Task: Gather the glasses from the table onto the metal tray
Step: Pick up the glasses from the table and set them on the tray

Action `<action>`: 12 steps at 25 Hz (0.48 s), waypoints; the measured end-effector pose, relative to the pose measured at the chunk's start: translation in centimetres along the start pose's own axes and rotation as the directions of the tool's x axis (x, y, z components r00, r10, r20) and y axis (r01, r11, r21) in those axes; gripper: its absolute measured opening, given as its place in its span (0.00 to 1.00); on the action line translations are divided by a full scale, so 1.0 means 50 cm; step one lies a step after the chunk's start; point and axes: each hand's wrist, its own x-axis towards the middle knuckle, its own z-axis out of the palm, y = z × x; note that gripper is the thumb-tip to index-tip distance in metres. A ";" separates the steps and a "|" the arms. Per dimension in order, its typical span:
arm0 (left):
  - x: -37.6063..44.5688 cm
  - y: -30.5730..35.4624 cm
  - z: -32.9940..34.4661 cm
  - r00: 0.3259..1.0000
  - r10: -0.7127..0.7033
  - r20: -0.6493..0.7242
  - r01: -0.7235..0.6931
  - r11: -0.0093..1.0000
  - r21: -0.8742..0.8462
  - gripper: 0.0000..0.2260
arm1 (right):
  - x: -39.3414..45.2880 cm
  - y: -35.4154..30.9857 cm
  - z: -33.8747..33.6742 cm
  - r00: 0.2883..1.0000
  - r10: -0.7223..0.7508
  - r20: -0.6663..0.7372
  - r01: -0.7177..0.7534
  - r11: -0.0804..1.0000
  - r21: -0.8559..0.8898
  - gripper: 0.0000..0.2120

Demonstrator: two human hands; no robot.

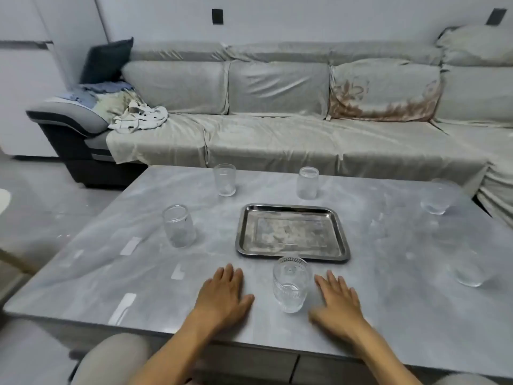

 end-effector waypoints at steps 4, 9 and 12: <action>0.069 -0.023 -0.062 0.998 -0.033 -0.047 0.027 0.993 -0.118 0.17 | -0.012 -0.056 0.018 0.987 -0.088 -0.135 0.137 0.899 0.416 0.45; 0.193 -0.043 -0.077 0.957 -0.291 -0.007 0.216 0.727 -0.652 0.19 | 0.026 -0.080 0.005 0.986 0.012 -0.165 0.083 0.827 0.555 0.33; 0.250 -0.050 -0.068 0.951 -0.310 0.013 0.215 0.628 -0.748 0.20 | 0.090 -0.088 -0.065 0.993 -0.028 -0.118 0.102 0.720 0.686 0.28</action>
